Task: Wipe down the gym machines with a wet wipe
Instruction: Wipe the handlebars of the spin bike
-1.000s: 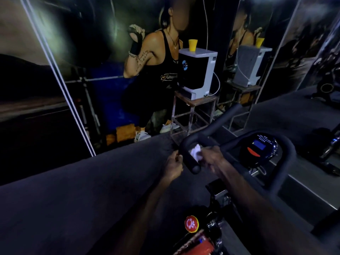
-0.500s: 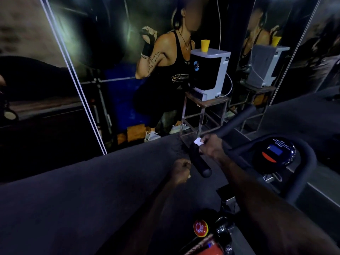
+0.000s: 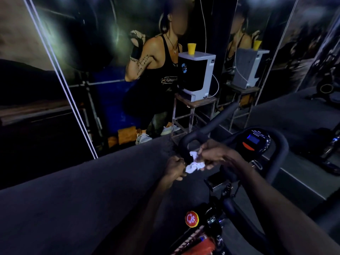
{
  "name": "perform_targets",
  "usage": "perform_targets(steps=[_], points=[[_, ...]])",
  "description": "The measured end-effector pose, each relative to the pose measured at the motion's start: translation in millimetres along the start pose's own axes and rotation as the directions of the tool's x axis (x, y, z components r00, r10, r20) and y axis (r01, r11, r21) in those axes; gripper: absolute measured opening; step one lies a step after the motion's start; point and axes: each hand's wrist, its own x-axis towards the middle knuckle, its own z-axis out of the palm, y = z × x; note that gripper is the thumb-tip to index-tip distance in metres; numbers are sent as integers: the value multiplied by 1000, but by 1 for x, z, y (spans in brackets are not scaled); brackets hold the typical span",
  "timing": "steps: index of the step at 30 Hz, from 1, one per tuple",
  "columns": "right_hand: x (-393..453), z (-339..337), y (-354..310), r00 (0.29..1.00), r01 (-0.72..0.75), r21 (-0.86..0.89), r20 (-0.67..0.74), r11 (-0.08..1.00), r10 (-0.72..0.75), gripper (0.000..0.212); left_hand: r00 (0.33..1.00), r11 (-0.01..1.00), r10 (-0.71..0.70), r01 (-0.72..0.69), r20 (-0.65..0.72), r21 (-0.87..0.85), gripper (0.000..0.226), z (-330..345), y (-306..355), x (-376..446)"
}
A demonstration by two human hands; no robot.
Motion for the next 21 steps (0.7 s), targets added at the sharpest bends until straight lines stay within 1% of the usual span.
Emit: perform_targets(steps=[2, 3, 4, 5, 7, 9, 11, 12, 13, 14, 16, 18, 20, 21], points=[[-3, 15, -5, 984, 49, -88, -167, 995, -64, 14, 999, 999, -21, 22, 34, -35, 20, -1, 0, -4], [-4, 23, -8, 966, 71, -153, -236, 986, -106, 11, 998, 997, -31, 34, 48, -64, 22, -1, 1, -6], [-7, 29, -14, 954, 81, -212, -267, 974, -137, 8, 998, 995, -38, 43, 59, -95, 24, -3, 2, -8], [-9, 35, -18, 948, 96, -265, -269, 959, -169, 7, 997, 992, -46, 53, 65, -116, 23, -4, 2, -8], [-13, 42, -24, 949, 122, -346, -235, 930, -212, 11, 996, 990, -56, 65, 71, -127, 21, -8, 0, -10], [-13, 44, -24, 932, 138, -358, -268, 923, -243, 5, 996, 990, -55, 62, 64, -125, 18, -11, -2, -11], [-13, 45, -22, 925, 153, -346, -279, 926, -257, 4, 1000, 992, -24, 23, -10, -125, 14, -11, -3, -11], [-12, 44, -22, 931, 159, -325, -266, 932, -251, 4, 999, 988, -1, -7, -48, -153, 15, -11, -1, -11], [-10, 43, -20, 936, 171, -280, -253, 944, -245, 4, 998, 981, 21, -31, -53, -190, 18, -11, 2, -12], [-8, 42, -20, 942, 193, -217, -231, 957, -242, 1, 999, 975, 39, -44, -26, -216, 23, -11, 6, -12], [-1, 37, -18, 960, 219, -79, -162, 973, -229, 10, 997, 964, 55, -41, 49, -264, 24, -9, 13, -14], [1, 28, -18, 981, 187, 55, -53, 981, -184, 20, 994, 943, 78, -48, 78, -328, 20, -8, 15, -14], [1, 19, -17, 990, 136, 170, 7, 976, -139, 22, 992, 901, 122, -95, 37, -424, 19, -6, 10, -12], [1, 14, -18, 993, 121, 203, -14, 972, -121, 20, 994, 874, 106, -94, -1, -476, 23, -5, 6, -11]])
